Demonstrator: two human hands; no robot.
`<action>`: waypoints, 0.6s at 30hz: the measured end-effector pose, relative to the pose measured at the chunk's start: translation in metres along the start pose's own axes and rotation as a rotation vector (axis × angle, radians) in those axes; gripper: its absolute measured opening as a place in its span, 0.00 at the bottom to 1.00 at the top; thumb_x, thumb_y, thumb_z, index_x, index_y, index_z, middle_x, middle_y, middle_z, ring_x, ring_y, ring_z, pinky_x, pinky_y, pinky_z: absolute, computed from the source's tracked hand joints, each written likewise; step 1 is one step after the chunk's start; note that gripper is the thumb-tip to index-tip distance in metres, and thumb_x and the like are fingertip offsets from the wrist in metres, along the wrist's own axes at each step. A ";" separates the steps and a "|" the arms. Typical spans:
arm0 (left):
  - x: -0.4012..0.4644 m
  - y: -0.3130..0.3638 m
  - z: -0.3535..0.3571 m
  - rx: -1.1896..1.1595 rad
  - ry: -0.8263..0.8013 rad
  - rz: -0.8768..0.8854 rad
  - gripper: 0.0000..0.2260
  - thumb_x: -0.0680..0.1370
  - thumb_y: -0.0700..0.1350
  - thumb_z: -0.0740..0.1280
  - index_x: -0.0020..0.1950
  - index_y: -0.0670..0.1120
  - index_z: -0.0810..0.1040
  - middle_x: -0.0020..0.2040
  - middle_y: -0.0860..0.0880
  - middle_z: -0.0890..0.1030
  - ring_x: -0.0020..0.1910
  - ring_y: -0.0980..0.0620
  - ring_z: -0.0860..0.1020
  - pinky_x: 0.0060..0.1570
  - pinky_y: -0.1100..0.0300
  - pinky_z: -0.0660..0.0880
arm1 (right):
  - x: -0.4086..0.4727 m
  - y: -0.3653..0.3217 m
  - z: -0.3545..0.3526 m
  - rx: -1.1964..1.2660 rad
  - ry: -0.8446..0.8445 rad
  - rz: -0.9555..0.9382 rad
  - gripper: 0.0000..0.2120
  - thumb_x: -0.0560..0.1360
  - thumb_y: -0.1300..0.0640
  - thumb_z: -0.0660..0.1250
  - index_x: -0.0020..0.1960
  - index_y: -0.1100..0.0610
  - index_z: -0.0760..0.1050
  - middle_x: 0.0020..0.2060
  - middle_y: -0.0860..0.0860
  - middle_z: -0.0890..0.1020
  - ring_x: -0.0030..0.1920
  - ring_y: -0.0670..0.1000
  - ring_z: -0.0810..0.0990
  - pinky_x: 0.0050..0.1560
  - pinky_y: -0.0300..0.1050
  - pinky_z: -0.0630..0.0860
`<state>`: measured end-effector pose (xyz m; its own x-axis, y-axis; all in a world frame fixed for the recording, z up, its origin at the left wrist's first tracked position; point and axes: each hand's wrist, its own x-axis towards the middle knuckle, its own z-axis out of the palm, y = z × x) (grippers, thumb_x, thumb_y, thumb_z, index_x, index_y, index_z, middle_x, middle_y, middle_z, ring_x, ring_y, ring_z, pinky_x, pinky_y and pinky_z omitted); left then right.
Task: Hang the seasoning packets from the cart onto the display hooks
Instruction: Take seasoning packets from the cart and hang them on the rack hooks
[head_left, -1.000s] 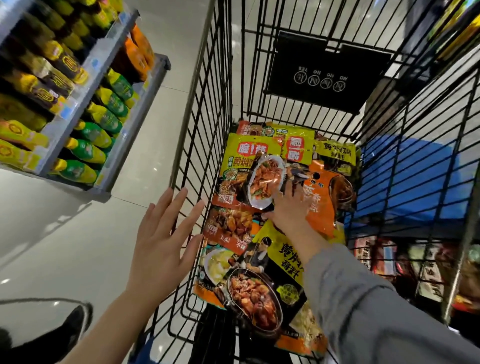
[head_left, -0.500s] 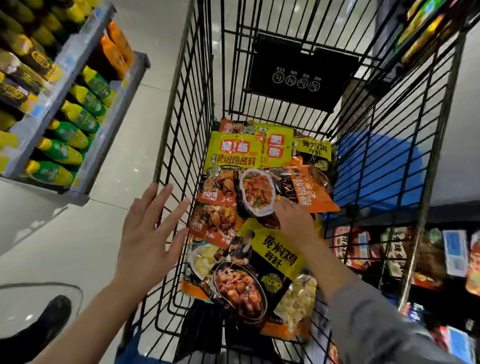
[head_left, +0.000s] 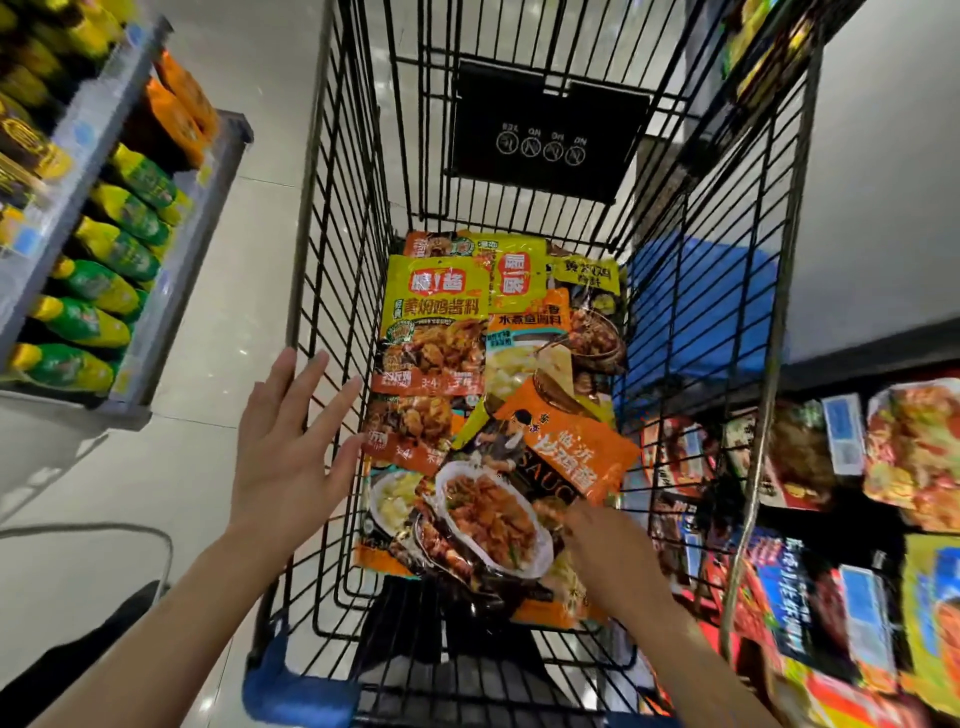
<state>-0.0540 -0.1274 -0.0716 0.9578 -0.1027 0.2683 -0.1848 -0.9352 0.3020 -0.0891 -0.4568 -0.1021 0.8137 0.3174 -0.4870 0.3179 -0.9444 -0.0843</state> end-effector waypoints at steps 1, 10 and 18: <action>0.000 0.000 0.000 0.009 0.000 0.004 0.20 0.78 0.51 0.62 0.66 0.44 0.76 0.70 0.39 0.70 0.74 0.37 0.61 0.64 0.35 0.64 | 0.012 -0.002 -0.006 0.070 -0.004 0.052 0.12 0.77 0.52 0.64 0.59 0.54 0.73 0.56 0.52 0.77 0.57 0.55 0.76 0.49 0.48 0.71; 0.000 -0.001 0.001 0.070 0.011 0.049 0.20 0.75 0.49 0.66 0.66 0.45 0.76 0.70 0.39 0.71 0.74 0.37 0.60 0.64 0.35 0.65 | 0.126 -0.054 -0.008 -0.195 -0.291 -0.164 0.50 0.67 0.31 0.66 0.77 0.45 0.42 0.76 0.53 0.37 0.75 0.62 0.35 0.65 0.78 0.42; 0.001 -0.002 0.003 0.073 0.027 0.047 0.20 0.76 0.49 0.66 0.66 0.44 0.76 0.69 0.39 0.71 0.73 0.36 0.61 0.64 0.35 0.65 | 0.102 -0.039 0.000 -0.203 -0.362 -0.296 0.29 0.77 0.54 0.64 0.74 0.48 0.56 0.77 0.56 0.47 0.76 0.61 0.40 0.62 0.80 0.47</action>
<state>-0.0520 -0.1268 -0.0743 0.9421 -0.1384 0.3055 -0.2117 -0.9519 0.2216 -0.0189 -0.3879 -0.1487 0.4651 0.4845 -0.7409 0.6264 -0.7715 -0.1113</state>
